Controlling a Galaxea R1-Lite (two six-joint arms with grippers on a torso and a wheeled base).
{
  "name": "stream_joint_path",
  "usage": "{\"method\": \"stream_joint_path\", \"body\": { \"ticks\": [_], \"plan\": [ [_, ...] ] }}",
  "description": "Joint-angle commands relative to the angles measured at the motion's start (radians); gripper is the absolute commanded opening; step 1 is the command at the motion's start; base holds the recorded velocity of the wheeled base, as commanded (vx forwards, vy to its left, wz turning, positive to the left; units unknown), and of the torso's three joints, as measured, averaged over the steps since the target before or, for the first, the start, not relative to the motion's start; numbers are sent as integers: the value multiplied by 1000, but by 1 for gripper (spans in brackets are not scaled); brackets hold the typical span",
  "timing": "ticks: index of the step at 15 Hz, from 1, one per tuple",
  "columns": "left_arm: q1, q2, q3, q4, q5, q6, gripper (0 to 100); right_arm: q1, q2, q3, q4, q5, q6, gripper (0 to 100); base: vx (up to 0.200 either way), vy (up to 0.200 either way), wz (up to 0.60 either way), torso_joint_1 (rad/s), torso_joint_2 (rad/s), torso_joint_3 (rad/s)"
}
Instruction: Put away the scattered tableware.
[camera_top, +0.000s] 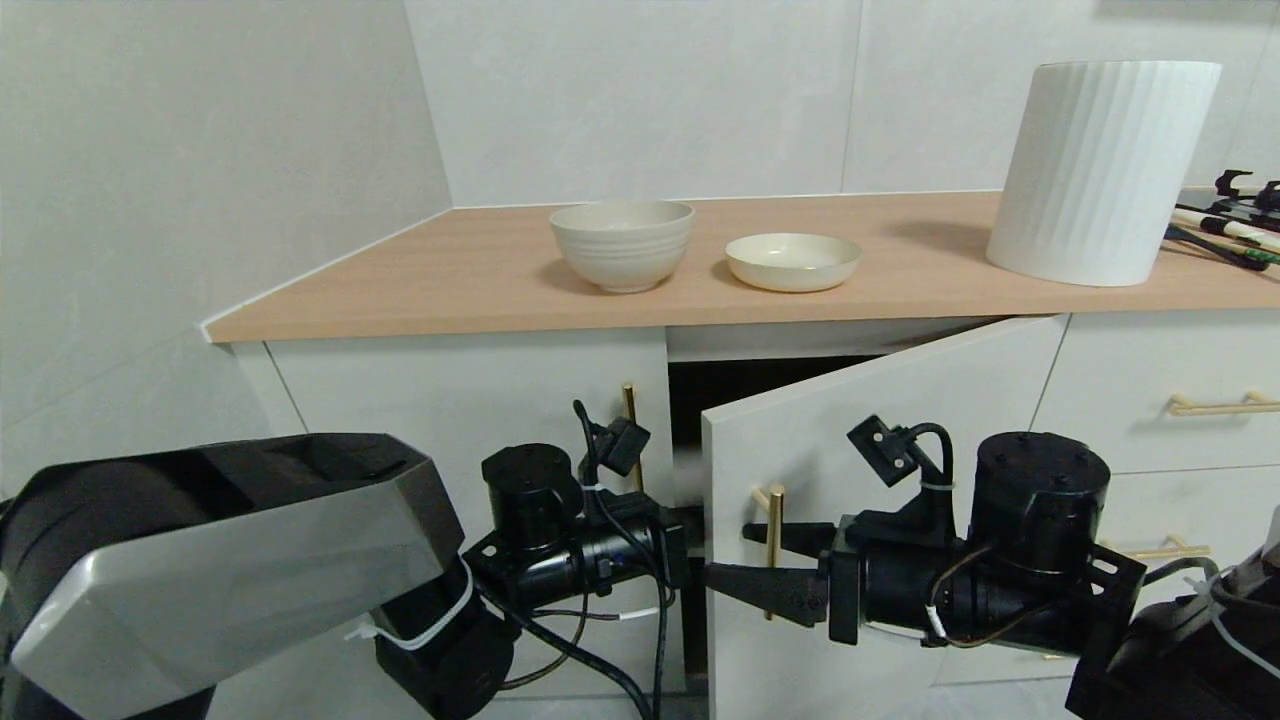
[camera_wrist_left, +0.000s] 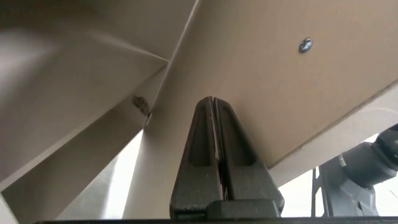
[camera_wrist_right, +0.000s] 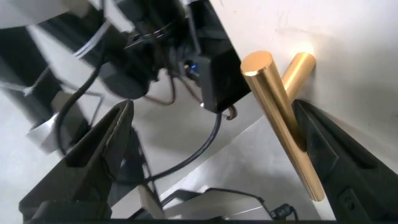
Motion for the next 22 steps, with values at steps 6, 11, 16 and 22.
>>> {"method": "stream_joint_path", "body": {
  "ticks": [6, 11, 16, 22],
  "plan": [
    [-21, -36, 7, -4, -15, -1, 0, -120, -92, 39, -17, -72, -18, 100, 0, 0, 0, 0, 0, 0],
    [-44, -46, 3, -4, -17, -1, 0, -171, 20, -18, -34, -53, -42, 100, 0, 0, 0, 0, 0, 0],
    [-52, -45, -12, 4, -17, -9, 0, -244, -110, 186, -71, -55, -85, 100, 0, 0, 0, 0, 0, 0],
    [-53, -72, -29, 42, -15, -9, 0, -171, -363, 407, -69, -47, -116, 100, 0, 0, 0, 0, 0, 0]
  ]
}}
